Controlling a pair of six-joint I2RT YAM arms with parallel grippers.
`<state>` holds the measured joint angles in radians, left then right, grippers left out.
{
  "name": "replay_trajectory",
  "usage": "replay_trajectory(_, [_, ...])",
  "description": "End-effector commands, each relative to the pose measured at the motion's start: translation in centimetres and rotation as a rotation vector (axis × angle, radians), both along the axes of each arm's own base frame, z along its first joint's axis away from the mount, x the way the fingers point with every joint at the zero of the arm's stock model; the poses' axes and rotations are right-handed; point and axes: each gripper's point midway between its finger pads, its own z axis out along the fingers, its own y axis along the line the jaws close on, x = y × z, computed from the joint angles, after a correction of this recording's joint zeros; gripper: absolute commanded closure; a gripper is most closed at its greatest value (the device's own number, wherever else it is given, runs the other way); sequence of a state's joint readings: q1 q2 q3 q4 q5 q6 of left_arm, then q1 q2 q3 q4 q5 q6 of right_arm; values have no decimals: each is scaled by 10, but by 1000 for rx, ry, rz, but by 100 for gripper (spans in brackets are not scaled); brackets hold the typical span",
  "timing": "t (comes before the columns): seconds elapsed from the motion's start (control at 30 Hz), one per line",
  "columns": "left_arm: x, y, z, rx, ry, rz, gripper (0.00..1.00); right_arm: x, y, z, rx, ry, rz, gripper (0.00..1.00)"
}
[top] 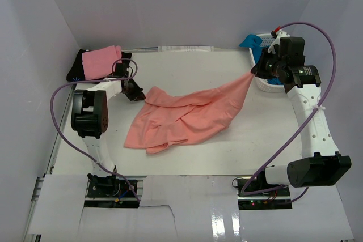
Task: Fold and stack the t-shirts
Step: Flatten out the tshirt
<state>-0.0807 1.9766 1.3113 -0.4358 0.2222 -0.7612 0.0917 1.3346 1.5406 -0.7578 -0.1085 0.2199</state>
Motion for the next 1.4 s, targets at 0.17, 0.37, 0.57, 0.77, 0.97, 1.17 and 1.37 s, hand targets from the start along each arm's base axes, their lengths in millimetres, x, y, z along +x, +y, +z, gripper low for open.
replay_trajectory(0.17, [32,-8,40,-81,-117,-33,100,12,5,16,16,-81,38,92])
replay_trajectory(0.37, [77,-13,138,-102,-273,-60,100,52,39,40,169,-144,148,92])
replay_trajectory(0.57, [75,17,227,-88,-426,-18,100,65,59,87,196,-283,293,92])
replay_trajectory(0.77, [49,73,285,27,-553,100,100,46,60,133,201,-391,316,92])
replay_trajectory(0.97, [14,92,354,43,-724,146,100,2,66,190,207,-539,409,92])
replay_trajectory(1.17, [-22,74,395,22,-907,45,100,-60,61,232,144,-772,448,92])
replay_trajectory(1.37, [-66,64,430,25,-1078,20,100,-139,41,293,48,-1079,383,92])
